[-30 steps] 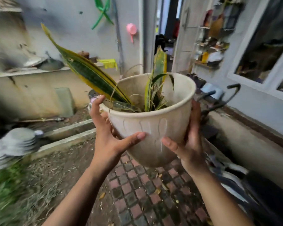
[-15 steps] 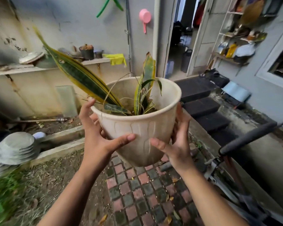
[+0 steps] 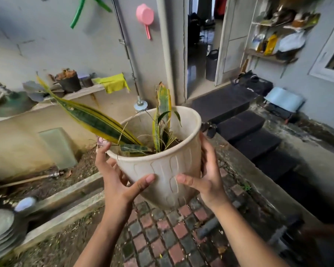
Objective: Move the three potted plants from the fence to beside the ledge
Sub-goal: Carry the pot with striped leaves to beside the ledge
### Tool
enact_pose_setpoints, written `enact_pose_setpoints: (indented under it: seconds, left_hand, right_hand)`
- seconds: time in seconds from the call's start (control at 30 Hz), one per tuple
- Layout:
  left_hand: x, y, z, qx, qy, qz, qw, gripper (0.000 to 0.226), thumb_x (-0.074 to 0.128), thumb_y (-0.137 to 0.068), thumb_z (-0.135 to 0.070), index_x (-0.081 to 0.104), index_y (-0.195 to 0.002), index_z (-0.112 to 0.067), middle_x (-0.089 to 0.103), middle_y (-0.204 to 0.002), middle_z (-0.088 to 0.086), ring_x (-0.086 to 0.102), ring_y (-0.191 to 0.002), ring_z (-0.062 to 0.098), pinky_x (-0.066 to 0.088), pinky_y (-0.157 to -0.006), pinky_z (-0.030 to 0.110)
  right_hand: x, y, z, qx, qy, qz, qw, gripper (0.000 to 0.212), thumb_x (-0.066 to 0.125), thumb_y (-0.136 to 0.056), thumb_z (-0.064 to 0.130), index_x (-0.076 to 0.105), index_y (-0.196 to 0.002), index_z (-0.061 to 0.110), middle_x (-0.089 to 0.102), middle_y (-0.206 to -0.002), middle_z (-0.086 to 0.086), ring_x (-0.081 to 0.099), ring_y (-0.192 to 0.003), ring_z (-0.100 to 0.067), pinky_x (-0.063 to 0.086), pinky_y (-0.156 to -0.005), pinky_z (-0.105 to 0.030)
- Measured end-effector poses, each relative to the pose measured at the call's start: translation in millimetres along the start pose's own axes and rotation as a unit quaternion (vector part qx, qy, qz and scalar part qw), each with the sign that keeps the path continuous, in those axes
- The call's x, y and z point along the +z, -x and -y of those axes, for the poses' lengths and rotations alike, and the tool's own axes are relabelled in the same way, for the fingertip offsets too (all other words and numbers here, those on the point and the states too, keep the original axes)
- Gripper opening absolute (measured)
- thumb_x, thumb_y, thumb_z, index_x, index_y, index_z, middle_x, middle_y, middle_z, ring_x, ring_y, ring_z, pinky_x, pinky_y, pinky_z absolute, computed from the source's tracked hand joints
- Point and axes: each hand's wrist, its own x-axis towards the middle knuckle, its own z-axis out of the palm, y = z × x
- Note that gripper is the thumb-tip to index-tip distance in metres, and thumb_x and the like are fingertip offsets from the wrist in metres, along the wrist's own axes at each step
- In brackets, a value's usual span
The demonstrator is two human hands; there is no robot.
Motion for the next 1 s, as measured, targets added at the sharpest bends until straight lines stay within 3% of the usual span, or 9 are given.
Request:
enact_pose_setpoints:
  seconds: [0.17, 0.33, 0.47, 0.53, 0.63, 0.73, 0.83, 0.9, 1.0]
  left_hand:
    - [20, -87, 50, -0.006, 0.015, 0.007, 1.000, 0.115, 0.097, -0.049, -0.065, 0.030, -0.142, -0.055, 0.055, -0.125, 0.008, 0.069, -0.113, 0.015, 0.056, -0.103, 0.048]
    - [20, -181, 113, -0.013, 0.048, 0.024, 0.998, 0.112, 0.100, -0.050, -0.058, 0.033, -0.140, -0.060, 0.054, -0.138, 0.012, 0.066, -0.125, 0.025, 0.051, -0.109, 0.059]
    - [17, -266, 190, -0.028, 0.064, 0.082, 0.994, 0.123, 0.098, -0.054, -0.059, 0.025, -0.151, -0.039, 0.063, -0.133, -0.025, 0.066, -0.126, 0.008, 0.056, -0.103, 0.029]
    - [14, -311, 239, -0.033, 0.082, 0.112, 0.990, 0.125, 0.100, -0.054, -0.049, 0.027, -0.152, -0.031, 0.064, -0.136, -0.022, 0.066, -0.128, 0.012, 0.055, -0.105, 0.032]
    - [10, -365, 320, -0.012, 0.080, 0.139, 0.987, 0.110, 0.092, -0.053, -0.020, 0.034, -0.145, -0.038, 0.065, -0.141, -0.015, 0.065, -0.128, 0.011, 0.054, -0.108, 0.036]
    - [14, -403, 399, -0.024, 0.101, 0.165, 0.981, 0.108, 0.087, -0.050, -0.013, 0.039, -0.141, -0.046, 0.065, -0.143, -0.013, 0.065, -0.129, 0.012, 0.054, -0.107, 0.037]
    - [27, -423, 479, -0.004, 0.096, 0.191, 0.977, 0.115, 0.087, -0.046, 0.002, 0.040, -0.141, -0.044, 0.065, -0.144, -0.015, 0.066, -0.127, 0.006, 0.057, -0.101, 0.026]
    - [36, -422, 533, 0.007, 0.083, 0.207, 0.975, 0.117, 0.077, -0.045, 0.017, 0.039, -0.140, -0.040, 0.065, -0.141, -0.018, 0.067, -0.124, 0.002, 0.057, -0.098, 0.022]
    - [42, -413, 607, -0.013, 0.093, 0.212, 0.973, 0.116, 0.075, -0.045, 0.022, 0.043, -0.134, -0.045, 0.065, -0.138, -0.012, 0.070, -0.121, 0.009, 0.061, -0.096, 0.032]
  right_hand:
    - [-15, -85, -39, 0.018, 0.004, 0.004, 1.000, 0.102, 0.088, -0.062, 0.016, 0.041, -0.149, 0.041, 0.054, -0.151, 0.011, 0.055, -0.138, -0.017, 0.054, -0.104, -0.032]
    - [-13, -163, -99, 0.035, 0.026, -0.019, 0.999, 0.104, 0.093, -0.065, 0.024, 0.039, -0.152, 0.043, 0.051, -0.154, 0.016, 0.051, -0.142, -0.014, 0.051, -0.107, -0.028]
    - [-5, -223, -168, 0.048, 0.047, -0.079, 0.995, 0.110, 0.096, -0.064, 0.046, 0.034, -0.155, 0.041, 0.045, -0.159, 0.012, 0.047, -0.146, -0.017, 0.049, -0.113, -0.039]
    - [2, -252, -211, 0.040, 0.046, -0.111, 0.992, 0.112, 0.095, -0.067, 0.045, 0.030, -0.158, 0.035, 0.043, -0.161, 0.006, 0.046, -0.147, -0.022, 0.047, -0.115, -0.048]
    - [4, -289, -287, 0.044, 0.031, -0.167, 0.985, 0.112, 0.096, -0.063, 0.047, 0.033, -0.156, 0.039, 0.045, -0.160, 0.003, 0.047, -0.146, -0.027, 0.042, -0.115, -0.062]
    - [-3, -317, -360, 0.049, 0.021, -0.197, 0.979, 0.107, 0.098, -0.057, 0.051, 0.040, -0.148, 0.052, 0.049, -0.156, 0.008, 0.050, -0.144, -0.021, 0.047, -0.114, -0.055]
    - [-17, -328, -434, 0.042, 0.015, -0.219, 0.975, 0.099, 0.095, -0.063, 0.052, 0.041, -0.147, 0.053, 0.051, -0.156, 0.011, 0.051, -0.143, -0.021, 0.050, -0.112, -0.045]
    - [-30, -326, -482, 0.047, 0.000, -0.241, 0.969, 0.101, 0.094, -0.065, 0.052, 0.039, -0.150, 0.049, 0.050, -0.158, 0.006, 0.050, -0.145, -0.022, 0.047, -0.115, -0.048]
    - [-57, -312, -552, 0.052, -0.004, -0.250, 0.967, 0.113, 0.094, -0.065, 0.049, 0.031, -0.157, 0.039, 0.044, -0.162, 0.001, 0.046, -0.148, -0.025, 0.042, -0.117, -0.057]
